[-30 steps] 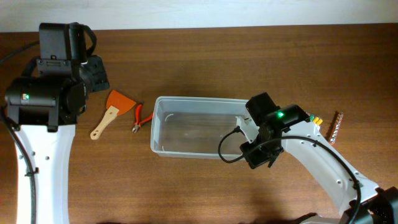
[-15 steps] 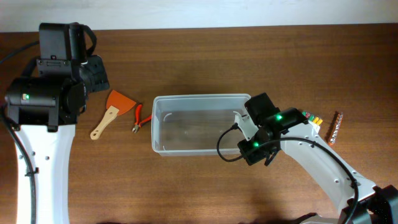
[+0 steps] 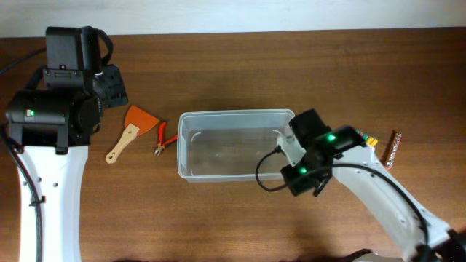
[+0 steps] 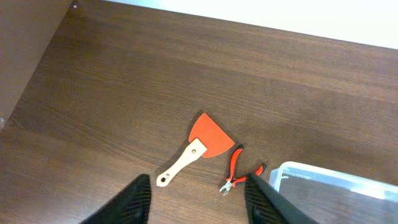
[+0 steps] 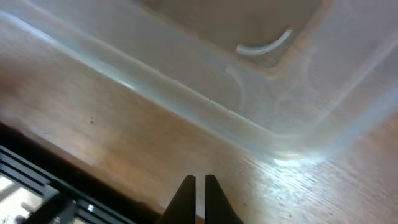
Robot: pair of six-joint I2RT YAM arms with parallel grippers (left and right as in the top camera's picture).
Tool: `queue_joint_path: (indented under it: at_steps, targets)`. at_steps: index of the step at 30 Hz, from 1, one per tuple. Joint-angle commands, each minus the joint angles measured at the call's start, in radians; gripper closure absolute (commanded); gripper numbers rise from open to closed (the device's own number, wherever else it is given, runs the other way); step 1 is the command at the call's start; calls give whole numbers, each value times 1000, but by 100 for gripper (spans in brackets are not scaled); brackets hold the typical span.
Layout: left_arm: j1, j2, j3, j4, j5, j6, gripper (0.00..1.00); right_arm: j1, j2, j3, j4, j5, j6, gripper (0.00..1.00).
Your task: Pack container
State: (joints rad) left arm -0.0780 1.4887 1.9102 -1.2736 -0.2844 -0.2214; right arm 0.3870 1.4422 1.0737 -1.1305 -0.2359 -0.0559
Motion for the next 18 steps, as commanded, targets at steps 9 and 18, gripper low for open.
queue_joint_path:
  at_steps: [9, 18]
  targets:
    - [14, 2, 0, -14, 7, 5, 23, -286, -179, 409, -144, 323, 294, 1]
    - [73, 2, 0, -8, 10, -10, 22, -700, -134, 393, -218, 180, 444, 1]
